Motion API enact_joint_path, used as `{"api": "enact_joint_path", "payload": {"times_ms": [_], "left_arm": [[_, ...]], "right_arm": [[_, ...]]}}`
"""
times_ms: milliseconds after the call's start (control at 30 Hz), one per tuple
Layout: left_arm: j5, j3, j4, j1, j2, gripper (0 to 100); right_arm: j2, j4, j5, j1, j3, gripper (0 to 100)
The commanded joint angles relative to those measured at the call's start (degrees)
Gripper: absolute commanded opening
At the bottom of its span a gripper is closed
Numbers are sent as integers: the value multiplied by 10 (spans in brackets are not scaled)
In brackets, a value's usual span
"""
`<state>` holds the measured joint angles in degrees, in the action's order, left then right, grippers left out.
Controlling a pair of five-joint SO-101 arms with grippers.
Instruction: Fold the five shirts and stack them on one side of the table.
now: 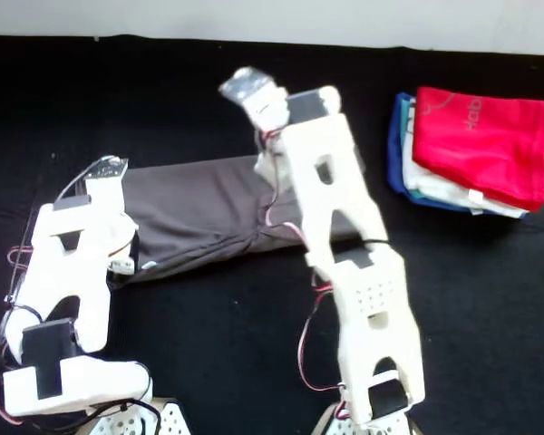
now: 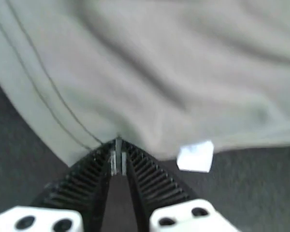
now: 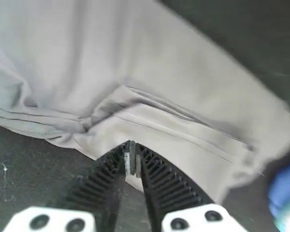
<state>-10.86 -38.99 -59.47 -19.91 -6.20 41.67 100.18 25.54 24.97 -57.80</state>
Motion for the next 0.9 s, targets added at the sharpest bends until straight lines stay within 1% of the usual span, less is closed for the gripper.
{"api": "enact_joint_path", "payload": {"times_ms": [0,33,100,167,200,267,333,433,533,633,733,867], "left_arm": [[6,51,-76,6,-83,15],[6,63,-94,2,-109,29],[6,90,-124,-21,-152,99],[6,107,-130,-65,-175,178],[6,112,-122,-88,-175,193],[4,112,-85,-126,-153,183],[4,122,-56,-144,-95,180],[6,180,-47,-141,15,181],[12,255,-48,-122,109,181],[46,330,-62,-115,188,182],[58,413,-89,-109,262,183],[71,533,-160,-91,379,183]], "right_arm": [[-84,10,-4,-18,10,38],[-102,10,-4,-22,28,70],[-150,10,-4,-28,72,142],[-204,10,-4,-30,121,187],[-234,10,-4,-32,147,186],[-299,10,-3,-35,202,172],[-367,9,-3,-40,262,153],[-458,8,-2,-63,357,131],[-527,7,-2,-97,447,128],[-579,7,-1,-124,516,128],[-618,7,-1,-132,555,128],[-649,7,-1,-132,576,128]]}}
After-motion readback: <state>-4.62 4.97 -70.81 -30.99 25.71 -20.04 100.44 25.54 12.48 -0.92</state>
